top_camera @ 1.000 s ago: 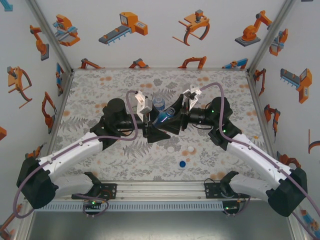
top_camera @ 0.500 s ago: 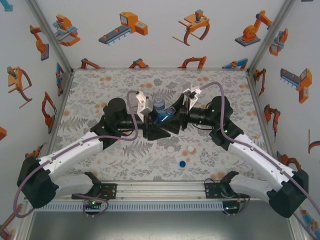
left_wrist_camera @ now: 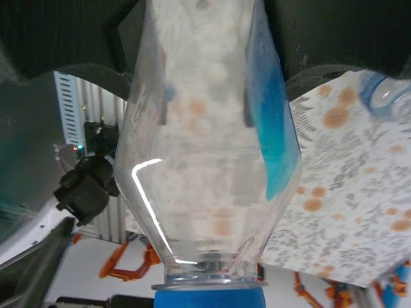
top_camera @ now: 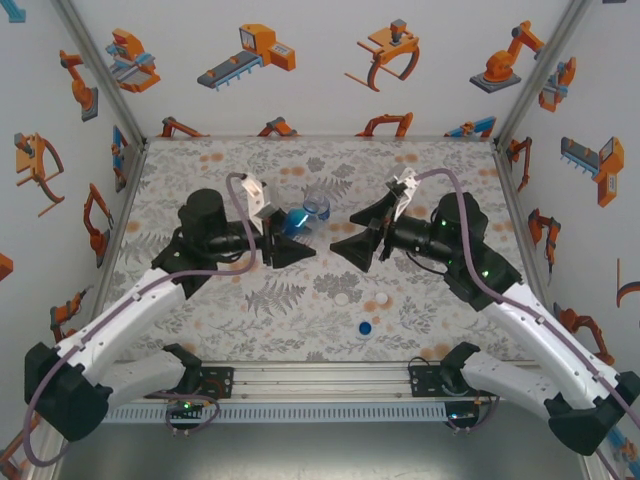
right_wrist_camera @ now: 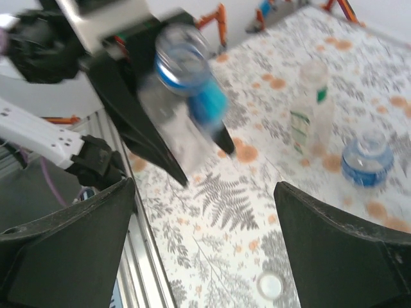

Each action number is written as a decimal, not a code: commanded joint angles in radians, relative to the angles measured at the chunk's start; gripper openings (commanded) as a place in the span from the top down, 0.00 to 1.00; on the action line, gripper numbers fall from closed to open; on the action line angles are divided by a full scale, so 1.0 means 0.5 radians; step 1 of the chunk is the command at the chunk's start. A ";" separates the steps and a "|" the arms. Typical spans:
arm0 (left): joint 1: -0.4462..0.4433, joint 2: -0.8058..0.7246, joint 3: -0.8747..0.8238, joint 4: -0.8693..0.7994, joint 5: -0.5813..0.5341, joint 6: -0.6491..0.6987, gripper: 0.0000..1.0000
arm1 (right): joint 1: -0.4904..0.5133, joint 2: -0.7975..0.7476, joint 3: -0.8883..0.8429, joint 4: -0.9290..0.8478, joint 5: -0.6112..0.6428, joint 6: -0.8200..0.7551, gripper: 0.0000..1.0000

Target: Screw on the bottle caps

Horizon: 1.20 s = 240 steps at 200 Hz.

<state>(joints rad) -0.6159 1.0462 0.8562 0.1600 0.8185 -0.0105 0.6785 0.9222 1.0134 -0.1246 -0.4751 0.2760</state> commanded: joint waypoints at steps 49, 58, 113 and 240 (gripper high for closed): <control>0.347 -0.157 0.101 -0.601 0.340 0.239 0.88 | 0.001 0.178 0.154 -0.925 0.630 0.476 0.33; 0.386 -0.165 0.120 -0.671 0.368 0.275 0.91 | 0.003 0.205 0.146 -1.016 0.682 0.571 0.34; 0.582 -0.110 0.256 -1.189 0.415 0.669 1.00 | 0.136 0.430 0.021 -1.330 0.829 0.950 0.38; 0.655 -0.365 -0.195 -0.616 -0.199 0.500 1.00 | 0.539 0.786 -0.449 -1.056 1.238 1.267 0.46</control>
<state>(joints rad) -0.2928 0.8845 0.7673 -0.1856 0.7471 0.2451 0.9287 1.3025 0.8120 -0.6807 0.0868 0.8505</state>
